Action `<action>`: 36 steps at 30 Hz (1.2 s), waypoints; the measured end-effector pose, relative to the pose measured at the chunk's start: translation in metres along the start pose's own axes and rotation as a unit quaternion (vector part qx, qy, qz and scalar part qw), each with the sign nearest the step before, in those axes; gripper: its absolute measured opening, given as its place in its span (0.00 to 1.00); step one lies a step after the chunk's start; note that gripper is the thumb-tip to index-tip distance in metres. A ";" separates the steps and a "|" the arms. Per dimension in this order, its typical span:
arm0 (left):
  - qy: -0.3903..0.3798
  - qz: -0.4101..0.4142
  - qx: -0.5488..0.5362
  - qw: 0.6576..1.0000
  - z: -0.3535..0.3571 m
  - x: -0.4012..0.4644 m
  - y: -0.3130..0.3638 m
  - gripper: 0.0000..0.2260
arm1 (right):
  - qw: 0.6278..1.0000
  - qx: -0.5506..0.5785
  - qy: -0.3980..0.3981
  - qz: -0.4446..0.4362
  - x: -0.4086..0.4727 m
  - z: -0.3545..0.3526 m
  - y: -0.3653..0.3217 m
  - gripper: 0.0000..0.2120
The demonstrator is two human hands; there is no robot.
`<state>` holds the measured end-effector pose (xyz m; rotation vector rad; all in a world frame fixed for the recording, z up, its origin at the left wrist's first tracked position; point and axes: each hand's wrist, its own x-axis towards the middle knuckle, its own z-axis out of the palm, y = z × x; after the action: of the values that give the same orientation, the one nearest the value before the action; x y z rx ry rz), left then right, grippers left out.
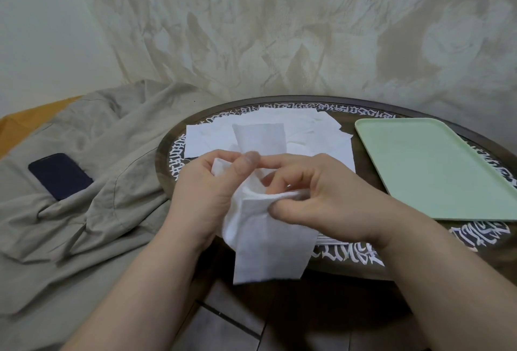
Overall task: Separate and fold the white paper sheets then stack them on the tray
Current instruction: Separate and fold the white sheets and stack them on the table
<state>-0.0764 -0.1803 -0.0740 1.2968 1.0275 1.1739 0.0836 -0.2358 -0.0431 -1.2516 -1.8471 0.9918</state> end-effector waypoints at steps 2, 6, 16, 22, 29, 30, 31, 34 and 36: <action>0.016 0.021 0.042 0.999 0.001 0.001 0.002 0.14 | 1.000 -0.015 -0.012 -0.008 0.001 0.005 -0.001 0.13; 0.035 0.053 0.062 0.996 -0.005 0.006 0.002 0.12 | 1.000 -0.017 -0.025 -0.001 0.001 0.009 0.000 0.15; -0.064 0.078 0.105 0.989 -0.026 -0.001 0.007 0.15 | 0.995 0.095 0.025 0.002 -0.013 -0.028 0.001 0.03; -0.100 0.115 0.167 0.974 -0.033 0.001 0.009 0.21 | 0.994 0.086 -0.055 0.023 -0.018 -0.030 -0.005 0.05; -0.200 0.103 0.230 0.947 -0.021 -0.005 0.008 0.17 | 0.998 -0.003 0.055 0.015 -0.007 -0.024 0.008 0.05; -0.201 0.104 0.228 0.947 -0.020 -0.006 0.008 0.18 | 0.998 0.006 0.065 0.014 -0.007 -0.024 0.009 0.05; -0.204 0.104 0.225 0.947 -0.020 -0.006 0.007 0.18 | 0.997 0.012 0.074 0.014 -0.006 -0.024 0.009 0.05; -0.211 0.096 0.213 0.949 -0.018 -0.007 0.004 0.18 | 0.995 0.025 0.091 0.021 -0.005 -0.022 0.011 0.05; -0.215 0.110 0.209 0.948 -0.016 -0.008 0.003 0.19 | 0.994 0.026 0.102 0.027 -0.005 -0.022 0.013 0.04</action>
<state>-0.0938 -0.1858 -0.0723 1.9440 0.8442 0.7927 0.1092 -0.2322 -0.0449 -1.3269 -1.6279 0.8987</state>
